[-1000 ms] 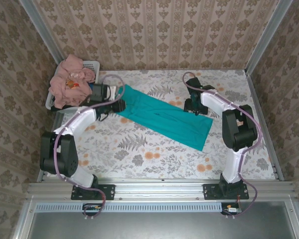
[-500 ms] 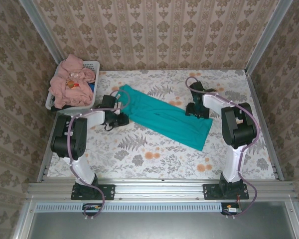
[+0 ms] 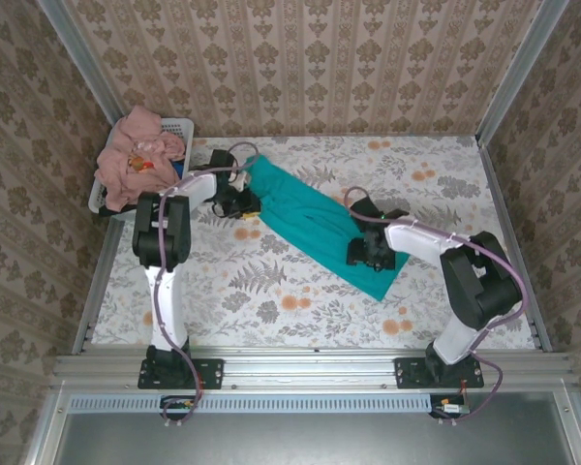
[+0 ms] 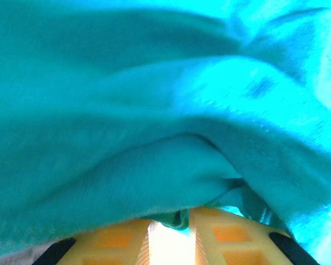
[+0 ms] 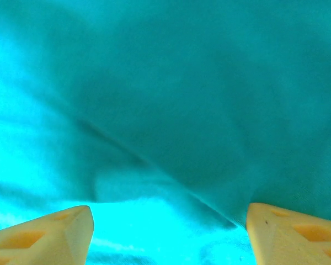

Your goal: Fold and stack the t-shirts

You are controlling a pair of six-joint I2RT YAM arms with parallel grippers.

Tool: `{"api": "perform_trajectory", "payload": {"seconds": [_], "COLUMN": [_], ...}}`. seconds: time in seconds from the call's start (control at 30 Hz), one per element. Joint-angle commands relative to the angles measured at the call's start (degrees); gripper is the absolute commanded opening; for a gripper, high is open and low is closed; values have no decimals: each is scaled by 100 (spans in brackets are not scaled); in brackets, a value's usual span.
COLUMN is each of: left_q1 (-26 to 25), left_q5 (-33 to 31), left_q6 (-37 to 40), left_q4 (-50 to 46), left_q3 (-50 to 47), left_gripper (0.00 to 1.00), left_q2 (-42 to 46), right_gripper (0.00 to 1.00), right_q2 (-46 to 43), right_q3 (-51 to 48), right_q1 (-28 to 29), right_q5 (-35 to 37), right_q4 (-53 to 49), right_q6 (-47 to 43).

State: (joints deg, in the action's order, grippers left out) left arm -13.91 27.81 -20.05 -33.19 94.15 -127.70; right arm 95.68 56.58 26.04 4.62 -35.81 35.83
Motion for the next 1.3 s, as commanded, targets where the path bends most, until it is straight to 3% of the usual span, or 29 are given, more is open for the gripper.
{"api": "perform_trajectory", "payload": {"seconds": [0.0, 0.23, 0.33, 0.47, 0.6, 0.83, 0.97, 1.1, 1.27], "left_q1": [-194, -308, -375, -338, -214, -33, -159, -577, -718], "left_q5": [-191, 249, 269, 85, -292, -757, -1006, -1188, -1148], "left_q6": [124, 126, 284, 499, 625, 607, -18, -417, -562], "left_q4": [2179, 1875, 1761, 1856, 1904, 1870, 2905, 3455, 3615], "left_q3": [490, 1948, 2020, 1197, 150, -1573, -3196, -4105, -3956], "left_gripper": [25, 25, 25, 31, 37, 37, 33, 32, 29], "left_q2": [-714, -1384, -1216, -313, 712, 2132, 2994, 3223, 2634], "right_gripper": [75, 75, 75, 76, 77, 76, 75, 72, 71], "right_q2": [-291, -264, -268, -627, -734, 419, 1170, 1507, 1403], "right_q3": [-249, -138, 144, 372, 479, 1178, 1606, 1672, 1382], "right_q1": [365, 1299, 1386, 1215, 647, -480, -698, -715, -578], "right_q5": [124, 131, 296, 758, 710, 632, 1404, 1105, 824], "right_q4": [-50, 12, -295, -524, -263, -165, -435, -328, -143], "right_q6": [658, 1155, 1061, 725, 226, -498, -546, -562, -521]}}
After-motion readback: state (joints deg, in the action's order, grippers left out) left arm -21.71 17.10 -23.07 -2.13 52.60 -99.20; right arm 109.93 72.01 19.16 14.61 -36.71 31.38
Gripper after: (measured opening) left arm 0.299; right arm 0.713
